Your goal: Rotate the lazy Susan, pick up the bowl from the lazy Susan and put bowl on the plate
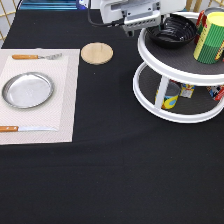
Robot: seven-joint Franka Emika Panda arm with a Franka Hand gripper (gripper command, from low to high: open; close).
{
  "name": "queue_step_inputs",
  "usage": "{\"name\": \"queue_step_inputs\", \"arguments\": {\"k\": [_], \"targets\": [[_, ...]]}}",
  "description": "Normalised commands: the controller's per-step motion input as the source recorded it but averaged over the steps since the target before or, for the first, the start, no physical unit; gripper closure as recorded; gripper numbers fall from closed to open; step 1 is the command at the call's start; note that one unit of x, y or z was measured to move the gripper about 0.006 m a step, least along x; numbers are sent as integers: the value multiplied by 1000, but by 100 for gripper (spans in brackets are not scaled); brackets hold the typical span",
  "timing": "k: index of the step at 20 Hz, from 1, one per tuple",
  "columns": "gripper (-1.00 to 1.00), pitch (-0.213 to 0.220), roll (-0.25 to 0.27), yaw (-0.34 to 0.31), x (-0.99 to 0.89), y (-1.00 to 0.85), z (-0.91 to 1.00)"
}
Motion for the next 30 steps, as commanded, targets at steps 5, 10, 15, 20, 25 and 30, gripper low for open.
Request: {"name": "queue_step_inputs", "arguments": {"k": [5, 10, 15, 20, 25, 30], "targets": [[100, -64, -194, 0, -189, 225, 108], [100, -72, -105, 3, -70, -96, -25], [100, -35, -1, 25, -10, -561, 58], [100, -14, 0, 19, -1, -673, 690], [100, -8, -4, 1, -12, -734, 975], [100, 0, 27, 0, 0, -972, 932]]}}
